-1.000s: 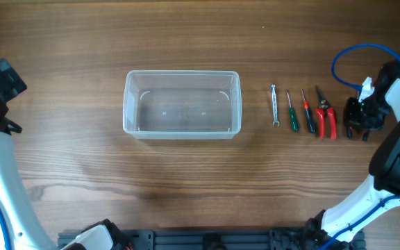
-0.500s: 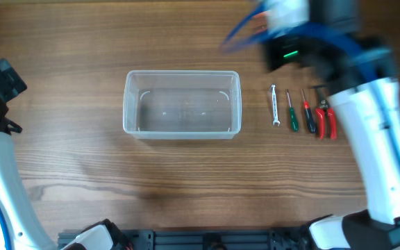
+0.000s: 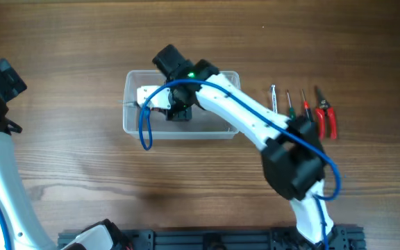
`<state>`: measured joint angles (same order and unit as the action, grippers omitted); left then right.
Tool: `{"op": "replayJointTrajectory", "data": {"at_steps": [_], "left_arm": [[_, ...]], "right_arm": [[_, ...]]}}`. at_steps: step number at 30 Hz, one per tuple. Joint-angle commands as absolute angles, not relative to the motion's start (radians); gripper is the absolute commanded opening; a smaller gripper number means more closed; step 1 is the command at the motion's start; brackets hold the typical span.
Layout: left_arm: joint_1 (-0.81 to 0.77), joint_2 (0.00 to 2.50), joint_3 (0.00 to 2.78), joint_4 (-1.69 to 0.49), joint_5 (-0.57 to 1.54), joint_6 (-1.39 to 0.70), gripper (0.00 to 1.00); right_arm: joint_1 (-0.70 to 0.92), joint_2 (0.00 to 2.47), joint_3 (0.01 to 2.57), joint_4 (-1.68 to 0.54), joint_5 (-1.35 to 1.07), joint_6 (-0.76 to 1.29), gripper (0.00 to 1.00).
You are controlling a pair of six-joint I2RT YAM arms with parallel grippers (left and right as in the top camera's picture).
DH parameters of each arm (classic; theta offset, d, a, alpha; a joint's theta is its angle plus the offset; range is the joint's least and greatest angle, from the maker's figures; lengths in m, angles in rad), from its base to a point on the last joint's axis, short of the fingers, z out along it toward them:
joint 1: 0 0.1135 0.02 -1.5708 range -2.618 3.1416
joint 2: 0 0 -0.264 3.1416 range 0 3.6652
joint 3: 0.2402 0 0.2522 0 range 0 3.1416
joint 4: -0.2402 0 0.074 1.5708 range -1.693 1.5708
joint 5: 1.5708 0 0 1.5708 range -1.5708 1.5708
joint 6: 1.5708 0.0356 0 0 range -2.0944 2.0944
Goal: Pack container
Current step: 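Carry the pliers into the container and open the right gripper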
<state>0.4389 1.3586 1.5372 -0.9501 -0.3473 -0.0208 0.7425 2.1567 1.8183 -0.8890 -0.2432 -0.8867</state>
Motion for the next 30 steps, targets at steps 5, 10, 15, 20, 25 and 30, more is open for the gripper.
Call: {"op": "replayJointTrajectory", "data": {"at_steps": [5, 10, 15, 20, 25, 30], "left_arm": [[0.445, 1.364, 1.536, -0.95, -0.356, -0.034, 1.0], [0.445, 1.364, 1.536, -0.95, -0.356, -0.034, 1.0], [0.445, 1.364, 1.536, -0.95, -0.356, -0.034, 1.0], [0.445, 1.364, 1.536, -0.95, -0.356, -0.034, 1.0], [0.445, 1.364, 1.536, -0.95, -0.356, -0.034, 1.0], [0.445, 1.364, 1.536, -0.95, -0.356, -0.034, 1.0]], "right_arm": [[0.669, 2.239, 1.818, -0.837, -0.296, -0.977, 0.04], [0.636, 2.239, 1.818, -0.825, -0.305, -0.992, 0.04], [0.63, 2.239, 1.818, -0.796, -0.319, -0.989, 0.04], [0.63, 2.243, 1.818, -0.745, -0.315, -0.957, 0.04], [0.63, 2.268, 1.817, -0.733, -0.316, -0.929, 0.04], [0.629, 2.3, 1.803, -0.725, -0.311, -0.912, 0.04]]}}
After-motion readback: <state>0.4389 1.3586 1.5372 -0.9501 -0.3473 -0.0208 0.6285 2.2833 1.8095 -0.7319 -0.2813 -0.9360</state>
